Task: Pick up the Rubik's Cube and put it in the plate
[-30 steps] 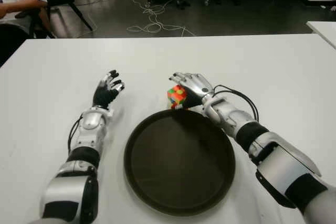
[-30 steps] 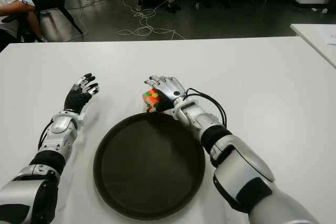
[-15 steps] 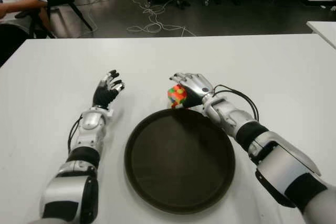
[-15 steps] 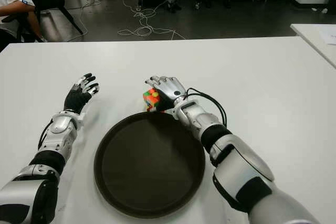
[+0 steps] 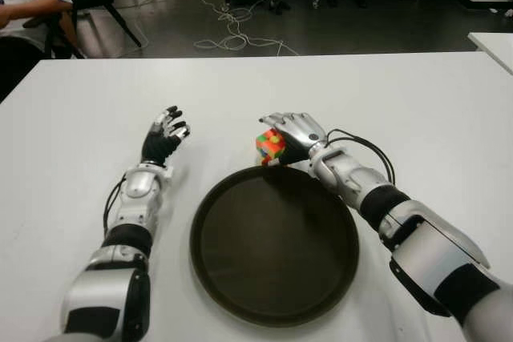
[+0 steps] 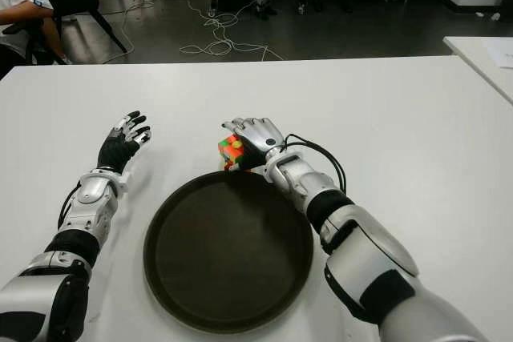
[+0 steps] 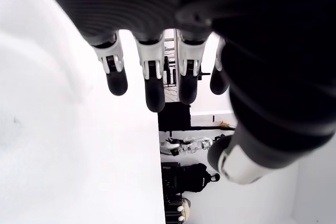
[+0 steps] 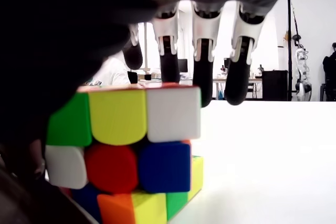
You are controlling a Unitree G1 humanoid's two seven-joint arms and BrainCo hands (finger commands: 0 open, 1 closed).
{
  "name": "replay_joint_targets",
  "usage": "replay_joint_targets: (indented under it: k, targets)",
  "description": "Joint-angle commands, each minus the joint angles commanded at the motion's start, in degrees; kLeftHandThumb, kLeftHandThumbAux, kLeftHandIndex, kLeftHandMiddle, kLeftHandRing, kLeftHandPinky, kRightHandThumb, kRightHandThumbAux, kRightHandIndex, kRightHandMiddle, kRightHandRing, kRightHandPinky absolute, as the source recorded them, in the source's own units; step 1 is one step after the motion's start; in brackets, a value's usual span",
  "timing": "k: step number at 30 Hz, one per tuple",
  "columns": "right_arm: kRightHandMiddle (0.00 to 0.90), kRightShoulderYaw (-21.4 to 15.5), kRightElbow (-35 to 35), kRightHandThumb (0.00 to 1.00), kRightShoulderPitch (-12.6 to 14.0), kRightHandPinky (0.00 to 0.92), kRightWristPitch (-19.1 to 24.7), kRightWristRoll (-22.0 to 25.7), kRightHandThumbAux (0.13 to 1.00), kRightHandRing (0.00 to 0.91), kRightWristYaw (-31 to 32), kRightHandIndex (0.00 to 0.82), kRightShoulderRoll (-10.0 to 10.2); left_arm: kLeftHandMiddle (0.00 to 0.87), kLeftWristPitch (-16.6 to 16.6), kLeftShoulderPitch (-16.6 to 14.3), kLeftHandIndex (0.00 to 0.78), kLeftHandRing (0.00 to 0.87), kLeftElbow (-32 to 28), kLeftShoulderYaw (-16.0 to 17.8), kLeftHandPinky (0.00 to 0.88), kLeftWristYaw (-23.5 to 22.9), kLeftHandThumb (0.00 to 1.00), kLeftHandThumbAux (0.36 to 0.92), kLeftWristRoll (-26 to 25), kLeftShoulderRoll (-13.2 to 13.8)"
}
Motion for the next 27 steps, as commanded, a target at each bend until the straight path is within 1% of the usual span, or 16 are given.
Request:
replay_joint_targets:
  k: [4,9,15,20,23,27]
  targets:
    - [0.291,-0.1,-0.3,0.014,0.0,0.386,-0.4,0.1,0.62,0.339,0.4,0.209,-0.2,0.128,0.2,0.1,0.06,0.111,-0.4,-0.1,0.088,0.3,0.207,0.733,0.1,-0.1]
    - [0.376,-0.3,-0.8,0.031,0.1,0.427,-1.0,0.3,0.623,0.419,1.0,0.297,-0.6,0.125,0.0,0.2,0.064,0.106,-0.4,-0.2,0.079,0.8,0.203,0.736,0.3,-0.2]
    - [0.456,-0.3,-1.3,0.035,0.3,0.47,-1.1,0.2,0.614,0.485,1.6,0.384,-0.9,0.132,-0.3,0.3,0.064,0.108,-0.6,-0.1,0.077,0.2,0.207,0.74,0.0,-0.3]
    - [0.474,-0.4,-1.9,0.028,0.5,0.47,-1.0,0.2,0.598,0.498,1.5,0.416,-1.0,0.129,-0.3,0.6,0.06,0.106,-1.2,-0.2,0.076,-0.4,0.208,0.739,-0.1,-0.3]
    - [0.493,-0.5,-2.3,0.037,0.7,0.49,-1.2,0.2,0.604,0.514,1.0,0.434,-1.2,0.128,-0.4,0.8,0.059,0.107,-1.6,-0.1,0.081,-0.5,0.208,0.737,-0.2,-0.4]
    - [0.523,-0.5,-2.7,0.077,0.9,0.506,-1.4,0.1,0.635,0.533,0.6,0.461,-1.4,0.13,-0.3,0.9,0.058,0.109,-1.6,0.0,0.085,-0.4,0.206,0.735,-0.3,-0.5]
